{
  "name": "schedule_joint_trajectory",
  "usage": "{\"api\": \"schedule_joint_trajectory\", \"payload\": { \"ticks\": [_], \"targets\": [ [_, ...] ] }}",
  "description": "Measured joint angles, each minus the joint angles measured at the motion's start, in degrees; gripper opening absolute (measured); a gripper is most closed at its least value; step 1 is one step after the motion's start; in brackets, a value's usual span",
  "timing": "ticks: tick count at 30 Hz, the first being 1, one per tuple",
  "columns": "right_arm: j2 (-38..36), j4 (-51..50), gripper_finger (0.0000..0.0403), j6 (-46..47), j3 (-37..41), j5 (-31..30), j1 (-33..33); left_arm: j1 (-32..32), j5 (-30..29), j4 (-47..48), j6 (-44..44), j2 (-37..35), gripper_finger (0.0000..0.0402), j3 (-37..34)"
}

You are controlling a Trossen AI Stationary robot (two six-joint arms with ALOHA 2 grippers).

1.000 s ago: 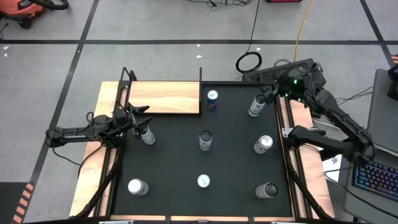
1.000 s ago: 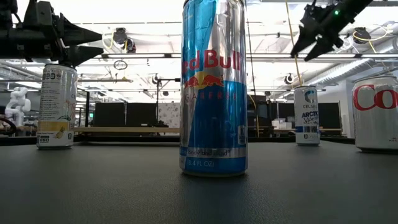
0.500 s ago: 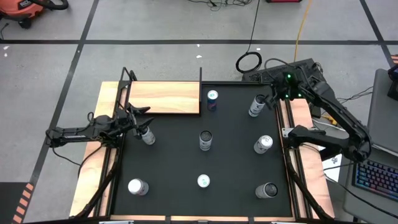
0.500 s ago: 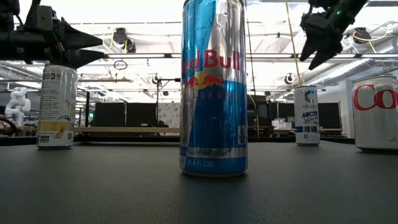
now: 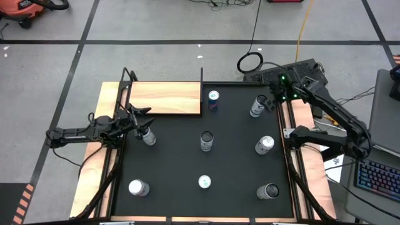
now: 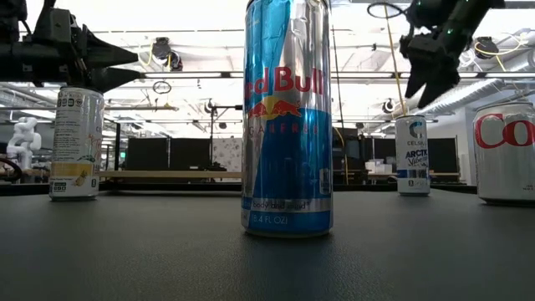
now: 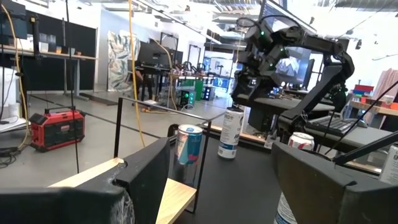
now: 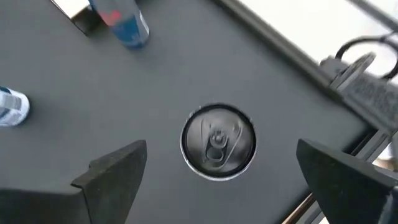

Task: Place canned beverage on shelf
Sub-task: Put the top white-blue soda can on the shelf

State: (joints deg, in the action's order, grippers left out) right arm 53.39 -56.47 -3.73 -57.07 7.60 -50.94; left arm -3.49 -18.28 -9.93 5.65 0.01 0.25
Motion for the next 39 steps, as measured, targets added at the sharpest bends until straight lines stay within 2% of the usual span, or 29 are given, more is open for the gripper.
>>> {"api": "schedule_joint_trajectory", "payload": {
  "ticks": [8,16,32,35,39],
  "targets": [
    [0.06,2.39,0.0396,2.89,5.26,0.13,0.02,0.00,0.00,0.00,-0.02,0.02,0.0283,0.01],
    [0.46,4.02,0.0396,2.83,5.69,-0.07,0.02,0.00,0.02,-0.02,-0.02,0.02,0.0283,0.02],
    [9.99,6.12,0.0395,3.15,5.69,-0.37,1.35,0.01,0.00,0.04,-0.04,0.00,0.0283,0.01],
    [10.58,6.12,0.0383,3.10,5.69,-0.51,1.90,0.01,0.02,0.10,-0.04,0.02,0.0283,0.01],
    [10.73,6.10,0.0348,3.06,5.69,-3.99,2.47,0.02,0.00,0.16,-0.04,0.02,0.0283,0.02]
  ]
}}
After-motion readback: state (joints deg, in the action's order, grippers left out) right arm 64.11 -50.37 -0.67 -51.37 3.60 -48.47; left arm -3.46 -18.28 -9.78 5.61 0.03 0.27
